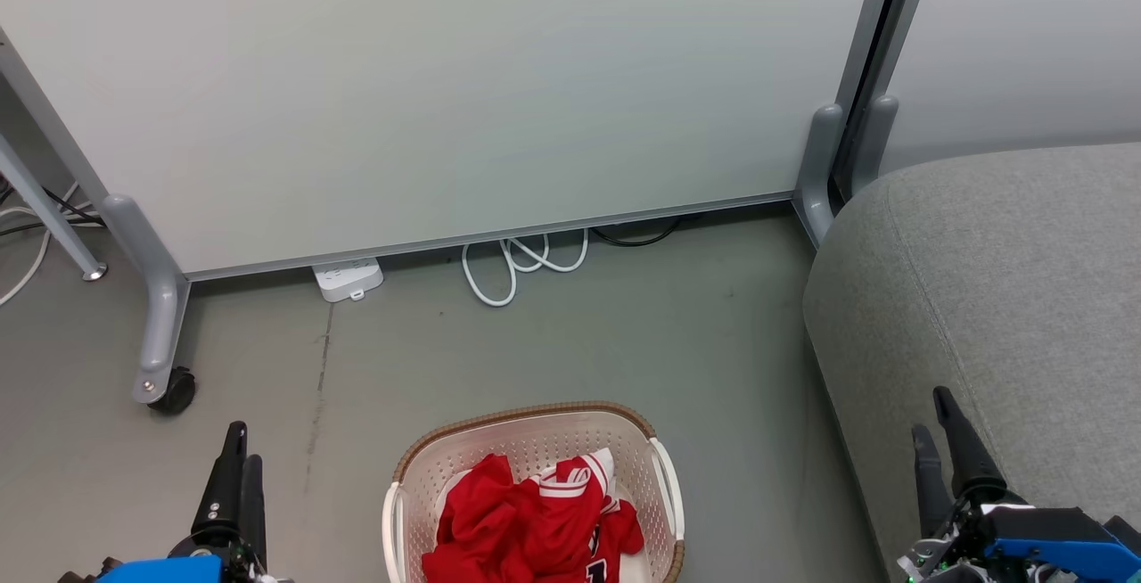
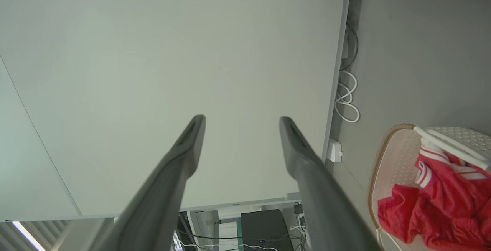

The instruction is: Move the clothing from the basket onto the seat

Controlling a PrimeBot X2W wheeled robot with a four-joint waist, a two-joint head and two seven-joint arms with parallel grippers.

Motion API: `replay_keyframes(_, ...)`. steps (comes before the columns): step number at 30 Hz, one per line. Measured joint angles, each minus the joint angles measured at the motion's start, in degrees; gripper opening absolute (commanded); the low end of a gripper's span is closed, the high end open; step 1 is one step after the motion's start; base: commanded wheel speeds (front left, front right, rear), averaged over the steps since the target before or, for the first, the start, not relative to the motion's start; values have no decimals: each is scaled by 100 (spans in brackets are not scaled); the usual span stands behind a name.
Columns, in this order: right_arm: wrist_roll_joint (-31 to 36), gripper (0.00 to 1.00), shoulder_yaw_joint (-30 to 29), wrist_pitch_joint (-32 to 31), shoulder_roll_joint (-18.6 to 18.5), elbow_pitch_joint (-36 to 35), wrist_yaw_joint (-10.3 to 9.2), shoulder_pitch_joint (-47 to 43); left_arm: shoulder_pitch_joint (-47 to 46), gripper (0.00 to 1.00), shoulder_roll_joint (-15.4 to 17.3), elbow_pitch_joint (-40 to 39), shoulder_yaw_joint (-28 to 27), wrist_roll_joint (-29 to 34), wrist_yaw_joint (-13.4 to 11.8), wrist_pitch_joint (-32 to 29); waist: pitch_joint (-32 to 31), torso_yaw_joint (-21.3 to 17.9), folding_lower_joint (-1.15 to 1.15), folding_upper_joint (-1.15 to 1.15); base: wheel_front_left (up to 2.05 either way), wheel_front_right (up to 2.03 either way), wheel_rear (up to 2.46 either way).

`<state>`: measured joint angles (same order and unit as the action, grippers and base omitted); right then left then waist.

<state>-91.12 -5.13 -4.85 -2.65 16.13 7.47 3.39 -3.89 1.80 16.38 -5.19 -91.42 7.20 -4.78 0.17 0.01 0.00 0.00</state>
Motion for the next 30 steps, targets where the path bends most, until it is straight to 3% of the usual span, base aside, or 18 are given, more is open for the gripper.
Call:
replay_keyframes(8, 984, 100, 44, 222, -1, -23, 0, 8, -2, 100, 2, -112, 181, 693, -152, 214, 5, 9, 0, 0, 0, 0, 0)
replay_keyframes(19, 2542, 100, 113, 474, -1, -143, 0, 9, -2, 100, 14, -258, 521, 2176, -355, 487, 10, 12, 0, 0, 0, 0, 0)
replay_keyframes(30, 3708, 100, 154, 597, -1, -264, 0, 9, -43, 100, 27, -308, 761, 3424, -410, 715, 13, -9, 0, 0, 0, 0, 0)
